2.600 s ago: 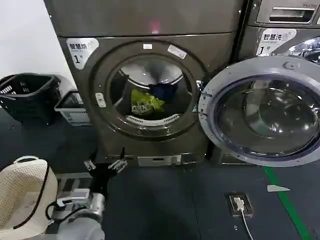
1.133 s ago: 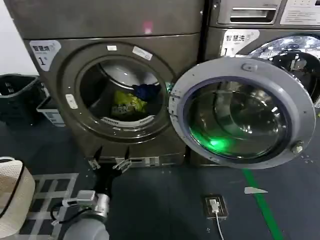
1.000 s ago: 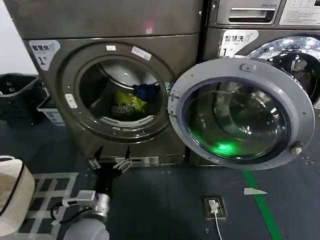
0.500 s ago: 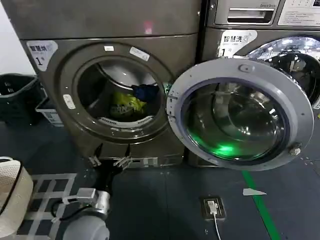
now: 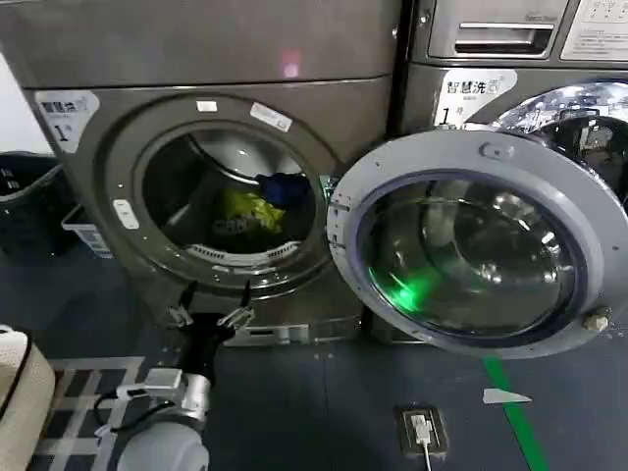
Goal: Grasp the clothes from the dryer.
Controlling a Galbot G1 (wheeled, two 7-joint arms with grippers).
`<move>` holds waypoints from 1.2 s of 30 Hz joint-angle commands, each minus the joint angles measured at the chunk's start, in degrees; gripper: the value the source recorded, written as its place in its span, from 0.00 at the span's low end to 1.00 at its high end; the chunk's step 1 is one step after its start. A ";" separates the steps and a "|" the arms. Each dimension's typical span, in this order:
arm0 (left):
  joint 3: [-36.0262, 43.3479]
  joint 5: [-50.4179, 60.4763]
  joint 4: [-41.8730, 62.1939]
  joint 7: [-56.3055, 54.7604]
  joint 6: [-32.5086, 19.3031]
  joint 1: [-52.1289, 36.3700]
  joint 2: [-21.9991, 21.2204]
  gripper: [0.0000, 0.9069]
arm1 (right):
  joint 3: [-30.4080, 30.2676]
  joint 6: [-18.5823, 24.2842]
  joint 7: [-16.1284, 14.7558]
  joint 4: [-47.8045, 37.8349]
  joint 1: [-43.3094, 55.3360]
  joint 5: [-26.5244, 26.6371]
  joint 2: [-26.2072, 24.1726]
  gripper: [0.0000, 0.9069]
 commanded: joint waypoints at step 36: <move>1.13 0.06 1.28 0.35 0.09 -1.45 -0.51 1.00 | 1.62 0.23 0.73 0.40 -0.67 3.32 0.32 1.00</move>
